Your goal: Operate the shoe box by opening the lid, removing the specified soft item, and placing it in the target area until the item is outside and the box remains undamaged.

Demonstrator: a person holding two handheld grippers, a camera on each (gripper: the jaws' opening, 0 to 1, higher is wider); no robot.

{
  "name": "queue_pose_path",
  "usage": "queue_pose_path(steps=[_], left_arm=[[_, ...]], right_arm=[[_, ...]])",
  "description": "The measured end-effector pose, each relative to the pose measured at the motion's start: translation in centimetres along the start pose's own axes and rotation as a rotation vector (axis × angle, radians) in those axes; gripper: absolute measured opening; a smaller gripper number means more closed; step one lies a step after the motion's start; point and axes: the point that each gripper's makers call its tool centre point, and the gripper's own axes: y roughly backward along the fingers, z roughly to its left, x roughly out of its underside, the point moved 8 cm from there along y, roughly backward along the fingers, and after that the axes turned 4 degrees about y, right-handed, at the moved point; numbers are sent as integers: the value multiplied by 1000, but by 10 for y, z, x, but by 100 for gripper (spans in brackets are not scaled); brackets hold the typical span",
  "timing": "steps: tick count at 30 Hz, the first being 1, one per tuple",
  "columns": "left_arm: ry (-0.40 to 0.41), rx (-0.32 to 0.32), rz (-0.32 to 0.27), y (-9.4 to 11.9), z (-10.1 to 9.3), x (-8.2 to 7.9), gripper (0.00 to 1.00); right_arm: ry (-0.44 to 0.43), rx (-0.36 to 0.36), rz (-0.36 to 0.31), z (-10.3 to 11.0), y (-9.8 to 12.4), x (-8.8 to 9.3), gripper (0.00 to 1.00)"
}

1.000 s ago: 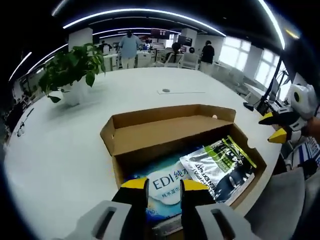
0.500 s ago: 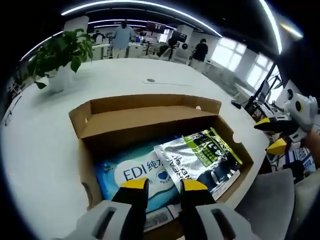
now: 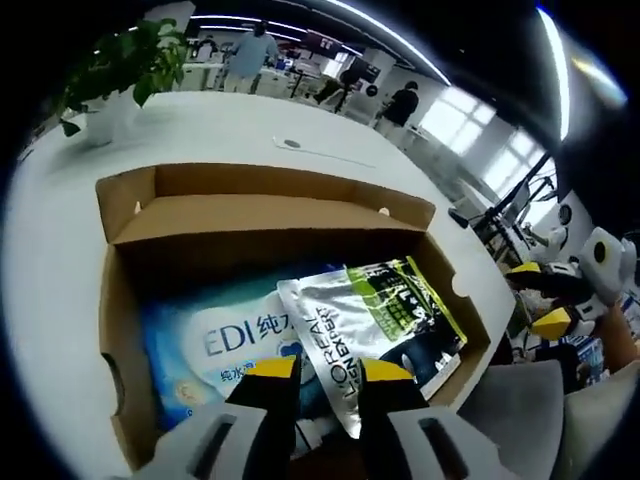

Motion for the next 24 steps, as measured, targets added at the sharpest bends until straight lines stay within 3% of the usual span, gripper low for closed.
queue_pose_path(steps=[9, 14, 24], left_arm=[[42, 40, 12, -11, 2, 2, 18], [17, 28, 0, -11, 3, 0, 6], [65, 42, -19, -11, 4, 1, 1]], right_arm=[[-41, -26, -4, 9, 0, 5, 41], [-46, -38, -2, 14, -3, 7, 39], [-51, -63, 16, 17, -12, 9, 37]])
